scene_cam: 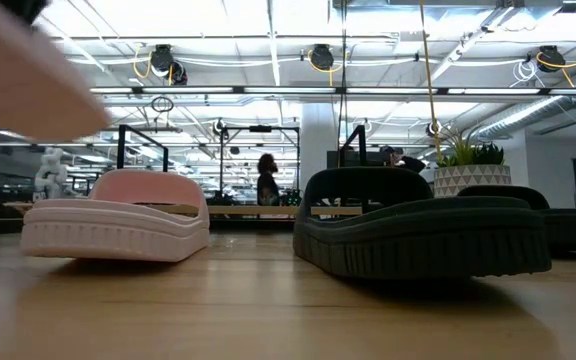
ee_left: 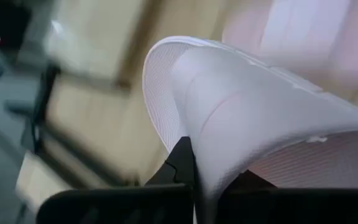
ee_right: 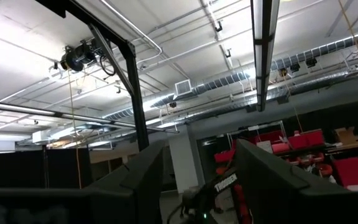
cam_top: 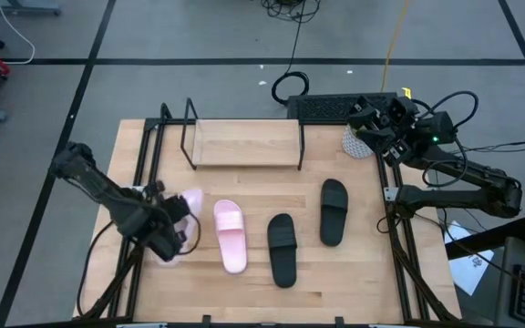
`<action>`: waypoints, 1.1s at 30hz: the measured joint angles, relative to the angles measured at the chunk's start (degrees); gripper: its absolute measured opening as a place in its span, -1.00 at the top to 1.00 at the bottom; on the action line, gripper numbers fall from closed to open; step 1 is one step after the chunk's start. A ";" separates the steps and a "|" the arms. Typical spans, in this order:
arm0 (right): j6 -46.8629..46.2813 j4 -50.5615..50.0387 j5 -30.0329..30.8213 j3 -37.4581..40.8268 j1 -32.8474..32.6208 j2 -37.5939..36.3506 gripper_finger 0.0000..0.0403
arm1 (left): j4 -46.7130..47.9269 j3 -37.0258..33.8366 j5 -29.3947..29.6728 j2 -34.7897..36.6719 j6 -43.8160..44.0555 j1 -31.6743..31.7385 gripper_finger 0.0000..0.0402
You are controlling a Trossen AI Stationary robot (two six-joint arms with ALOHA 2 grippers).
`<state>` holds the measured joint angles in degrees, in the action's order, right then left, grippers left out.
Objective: Pick and place slides into the shelf
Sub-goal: Put the left pink slipper on the shelf
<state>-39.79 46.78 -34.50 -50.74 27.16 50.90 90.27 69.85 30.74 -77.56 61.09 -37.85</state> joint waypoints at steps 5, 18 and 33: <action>0.06 -0.39 0.16 0.00 0.00 0.06 0.08 | 0.06 13.90 14.75 -4.41 -19.27 8.35 1.00; -0.02 -0.39 0.13 0.00 -0.02 0.26 0.08 | -21.52 33.06 19.45 -16.76 -64.49 41.87 1.00; -1.53 -2.34 -0.02 0.00 0.00 0.25 0.08 | -19.06 32.50 17.16 -34.18 -73.88 62.04 1.00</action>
<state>-41.32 44.44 -34.52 -50.74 27.16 51.15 71.22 102.35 47.89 -111.74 -12.79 24.19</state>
